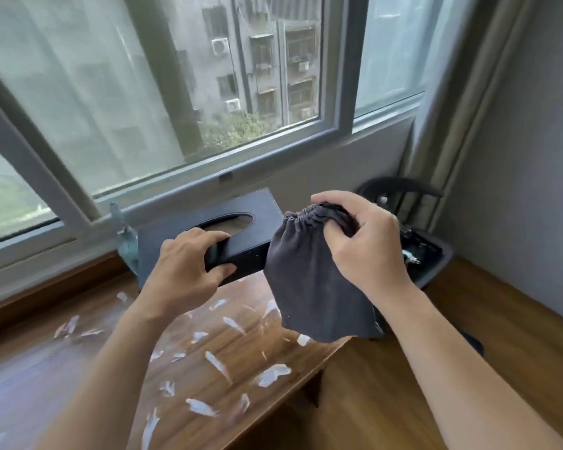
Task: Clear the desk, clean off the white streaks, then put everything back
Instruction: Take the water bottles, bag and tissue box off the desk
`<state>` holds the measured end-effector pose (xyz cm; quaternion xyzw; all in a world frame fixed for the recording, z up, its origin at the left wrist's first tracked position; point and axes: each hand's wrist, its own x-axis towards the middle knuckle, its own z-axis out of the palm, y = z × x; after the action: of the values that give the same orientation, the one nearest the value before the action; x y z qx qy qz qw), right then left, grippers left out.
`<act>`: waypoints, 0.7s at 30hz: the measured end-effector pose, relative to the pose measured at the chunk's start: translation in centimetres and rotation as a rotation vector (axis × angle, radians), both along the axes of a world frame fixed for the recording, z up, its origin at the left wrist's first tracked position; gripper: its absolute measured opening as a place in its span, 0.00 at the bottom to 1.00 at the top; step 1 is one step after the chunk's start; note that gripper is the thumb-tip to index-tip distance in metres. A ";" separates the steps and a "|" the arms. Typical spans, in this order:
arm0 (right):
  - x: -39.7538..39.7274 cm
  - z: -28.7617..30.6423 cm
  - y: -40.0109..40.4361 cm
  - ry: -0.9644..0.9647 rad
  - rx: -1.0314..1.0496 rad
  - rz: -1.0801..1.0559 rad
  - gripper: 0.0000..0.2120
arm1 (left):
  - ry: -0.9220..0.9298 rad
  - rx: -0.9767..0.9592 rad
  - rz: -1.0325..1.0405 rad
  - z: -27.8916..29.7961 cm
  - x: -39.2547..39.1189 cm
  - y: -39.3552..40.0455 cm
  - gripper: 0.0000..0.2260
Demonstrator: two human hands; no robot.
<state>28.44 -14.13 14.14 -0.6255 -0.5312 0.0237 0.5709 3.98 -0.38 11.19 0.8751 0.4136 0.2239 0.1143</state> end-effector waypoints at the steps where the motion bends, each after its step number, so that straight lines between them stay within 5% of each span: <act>1: 1.6 -0.2 -0.3 0.000 -0.003 -0.011 0.19 | -0.005 -0.006 -0.011 -0.2 1.9 -0.1 0.23; 21: 36.8 -8.7 0.3 0.112 -0.152 -0.367 0.23 | 0.005 -0.003 -0.268 -9.5 41.7 7.1 0.23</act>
<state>65.20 -13.80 5.48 -0.7509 -0.3725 -0.0062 0.5453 45.65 6.74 1.67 0.9229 0.2936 0.2035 0.1435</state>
